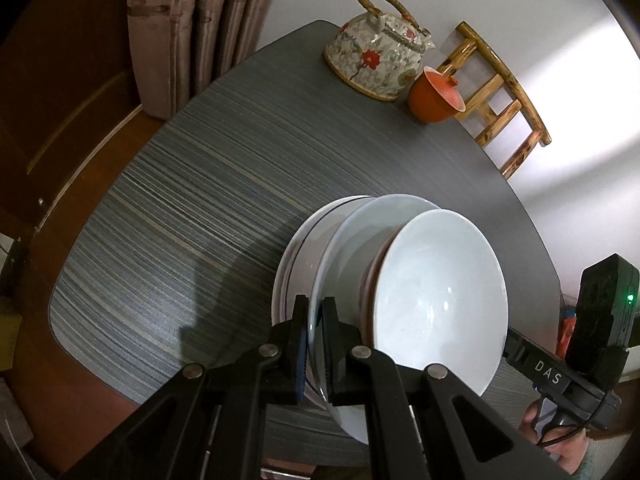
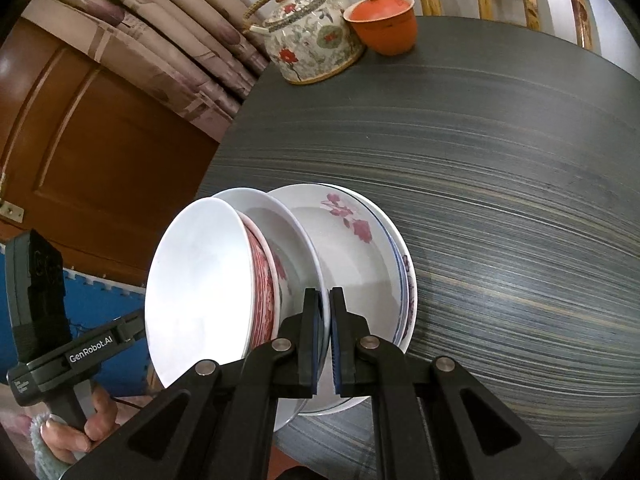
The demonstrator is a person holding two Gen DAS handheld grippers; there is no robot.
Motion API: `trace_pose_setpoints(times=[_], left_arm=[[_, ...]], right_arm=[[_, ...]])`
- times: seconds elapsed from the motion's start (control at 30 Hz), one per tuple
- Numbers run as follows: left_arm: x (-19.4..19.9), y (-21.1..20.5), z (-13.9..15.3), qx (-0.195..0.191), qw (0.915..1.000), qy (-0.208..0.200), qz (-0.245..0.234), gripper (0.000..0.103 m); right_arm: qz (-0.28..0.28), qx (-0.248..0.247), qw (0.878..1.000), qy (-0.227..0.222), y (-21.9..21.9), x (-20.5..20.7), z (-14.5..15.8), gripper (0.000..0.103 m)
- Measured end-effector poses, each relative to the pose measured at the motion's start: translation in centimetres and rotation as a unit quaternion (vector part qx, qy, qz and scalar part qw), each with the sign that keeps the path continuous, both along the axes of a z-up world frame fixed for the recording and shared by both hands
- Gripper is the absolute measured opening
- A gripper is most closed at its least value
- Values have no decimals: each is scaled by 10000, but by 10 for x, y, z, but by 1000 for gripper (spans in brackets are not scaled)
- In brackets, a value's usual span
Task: Organize plates and bowls
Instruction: 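Lower the nested bowl stack onto the pink-flowered plate stack with both tools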
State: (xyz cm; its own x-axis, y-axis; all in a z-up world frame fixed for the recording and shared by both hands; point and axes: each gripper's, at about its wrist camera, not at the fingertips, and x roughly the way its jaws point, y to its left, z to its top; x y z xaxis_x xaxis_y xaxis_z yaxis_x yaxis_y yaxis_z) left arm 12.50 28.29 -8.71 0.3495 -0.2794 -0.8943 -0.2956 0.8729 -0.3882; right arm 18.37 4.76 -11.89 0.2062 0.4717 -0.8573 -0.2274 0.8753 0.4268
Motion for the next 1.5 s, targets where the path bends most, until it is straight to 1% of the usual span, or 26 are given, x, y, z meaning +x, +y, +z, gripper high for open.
trace_pose_setpoints(times=[0.27,0.53,0.83,1.27,1.37,1.5], left_arm=[[4,-2,-7,29,10000,70,-17,4],[3,-2,-6,69,10000,15,-40,5],[-2,-1,-11,14,10000,0,-45,6],[-4,1,-11,-1,10000,-34,-5,6],[-4,0,-10,21,10000,-27,-16,7],[-4,0,-9,42,10000,-12,-20,8]], right_arm=[[-39,-24,9999,123,-2,3,-9,9],[3,-15,10000,68,-1,4,-8,9],[17,-39,10000,-28,1,-2,-6,9],[-51,-85,10000,-4,1,-2,-4,9],[-108,-115,9999,18,-1,-2,-5,13],[-201,-153,9997,48,-6,-2,-7,21]])
